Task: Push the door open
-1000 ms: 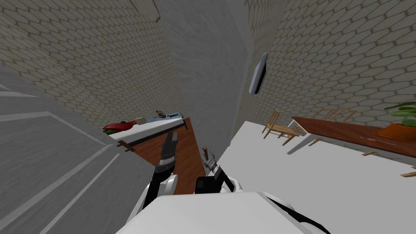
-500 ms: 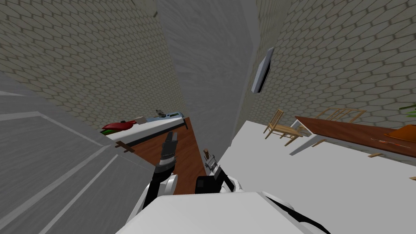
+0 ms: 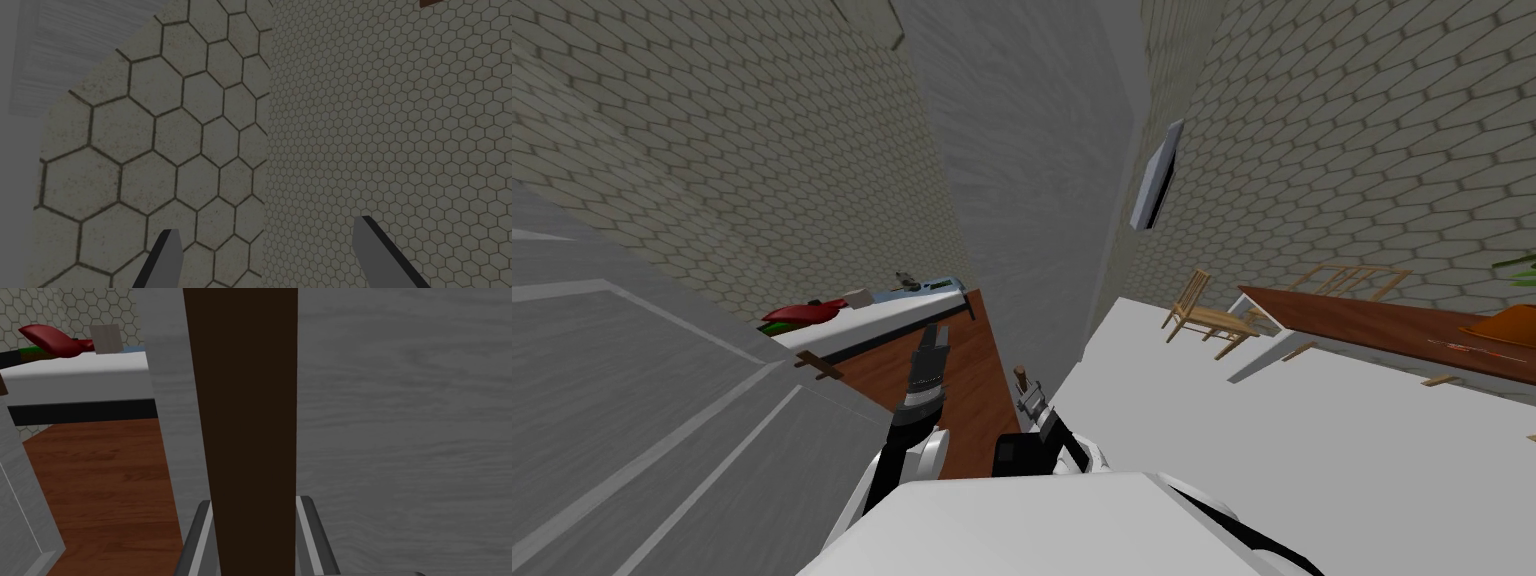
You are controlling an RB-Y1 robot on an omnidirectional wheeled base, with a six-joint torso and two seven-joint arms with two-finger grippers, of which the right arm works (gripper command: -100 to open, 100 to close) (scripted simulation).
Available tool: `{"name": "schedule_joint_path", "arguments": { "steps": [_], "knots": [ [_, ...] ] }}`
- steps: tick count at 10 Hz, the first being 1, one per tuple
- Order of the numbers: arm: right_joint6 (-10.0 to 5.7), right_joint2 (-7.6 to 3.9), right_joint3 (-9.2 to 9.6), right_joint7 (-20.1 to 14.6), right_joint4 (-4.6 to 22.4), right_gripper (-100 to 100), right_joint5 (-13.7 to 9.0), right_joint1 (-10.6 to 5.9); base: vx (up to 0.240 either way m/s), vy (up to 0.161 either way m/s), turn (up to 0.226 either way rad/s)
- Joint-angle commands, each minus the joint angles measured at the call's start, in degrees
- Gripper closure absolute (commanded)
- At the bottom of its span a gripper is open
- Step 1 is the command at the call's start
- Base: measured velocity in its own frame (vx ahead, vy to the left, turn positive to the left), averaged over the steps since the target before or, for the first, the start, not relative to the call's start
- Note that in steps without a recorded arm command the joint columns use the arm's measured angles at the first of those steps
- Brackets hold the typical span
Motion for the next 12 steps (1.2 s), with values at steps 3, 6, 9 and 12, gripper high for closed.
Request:
{"name": "schedule_joint_path", "arguments": {
  "steps": [3, 6, 9, 12],
  "knots": [
    [-0.46, 0.81, -2.76, 0.8, 0.8, 100, -0.5, -0.12, 0.136, 0.160, -0.030],
    [-0.57, 1.51, -5.06, 1.6, 1.6, 100, -0.9, 0.07, 0.128, 0.144, -0.035],
    [-0.66, 2.09, -6.97, 2.2, 2.2, 100, -1.2, 0.22, 0.082, 0.102, -0.023],
    [-0.75, 2.71, -8.96, 2.8, 2.8, 100, -1.5, 0.38, 0.089, 0.107, -0.039]
  ]
}}
